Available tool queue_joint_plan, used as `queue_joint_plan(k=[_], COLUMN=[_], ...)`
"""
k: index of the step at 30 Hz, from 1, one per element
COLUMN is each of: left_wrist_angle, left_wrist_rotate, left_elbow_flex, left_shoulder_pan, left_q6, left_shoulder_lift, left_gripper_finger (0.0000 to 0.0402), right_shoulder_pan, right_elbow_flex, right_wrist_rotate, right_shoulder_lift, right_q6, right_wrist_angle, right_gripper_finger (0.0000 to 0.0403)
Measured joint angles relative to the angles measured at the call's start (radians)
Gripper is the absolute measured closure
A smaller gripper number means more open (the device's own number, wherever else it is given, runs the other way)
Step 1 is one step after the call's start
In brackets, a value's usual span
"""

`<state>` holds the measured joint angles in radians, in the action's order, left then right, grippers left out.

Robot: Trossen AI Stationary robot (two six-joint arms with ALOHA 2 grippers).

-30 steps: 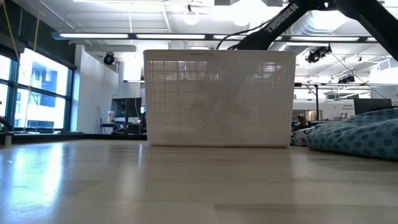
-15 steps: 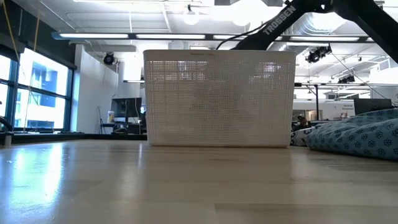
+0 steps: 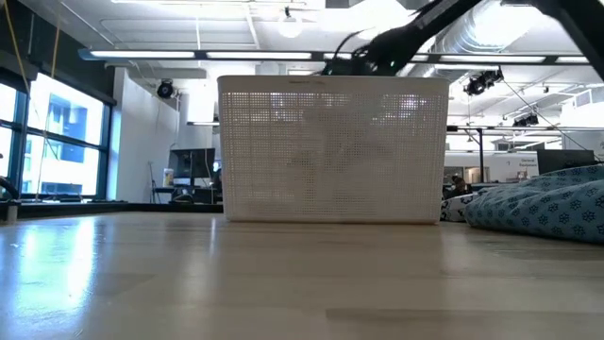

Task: Pick & place medical supplies in basket/bin
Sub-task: Adjust the white bin

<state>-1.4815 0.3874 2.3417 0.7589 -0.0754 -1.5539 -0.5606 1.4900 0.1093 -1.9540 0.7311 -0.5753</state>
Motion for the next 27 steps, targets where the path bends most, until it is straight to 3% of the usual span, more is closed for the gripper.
queue_joint_plan(k=[9,18,27], left_wrist_angle=[-0.002,-0.002,0.0], left_wrist_rotate=[0.018,0.059,0.075], left_elbow_flex=[0.0,0.0,0.0], left_shoulder_pan=[0.0,0.0,0.0], left_q6=[-0.033,-0.074,-0.078], left_shoulder_lift=[0.0,-0.002,-0.002], left_gripper_finger=[0.0175,0.0175,0.0175], right_shoulder_pan=[-0.044,-0.091,-0.053], right_elbow_flex=[0.001,0.0,0.047], right_wrist_rotate=[-0.232,-0.201,-0.144], right_shoulder_lift=[0.092,0.016,0.013], right_q6=[0.002,0.019,0.073], right_wrist_angle=[-0.216,-0.248,-0.208], right_gripper_finger=[0.0325,0.0325,0.0325])
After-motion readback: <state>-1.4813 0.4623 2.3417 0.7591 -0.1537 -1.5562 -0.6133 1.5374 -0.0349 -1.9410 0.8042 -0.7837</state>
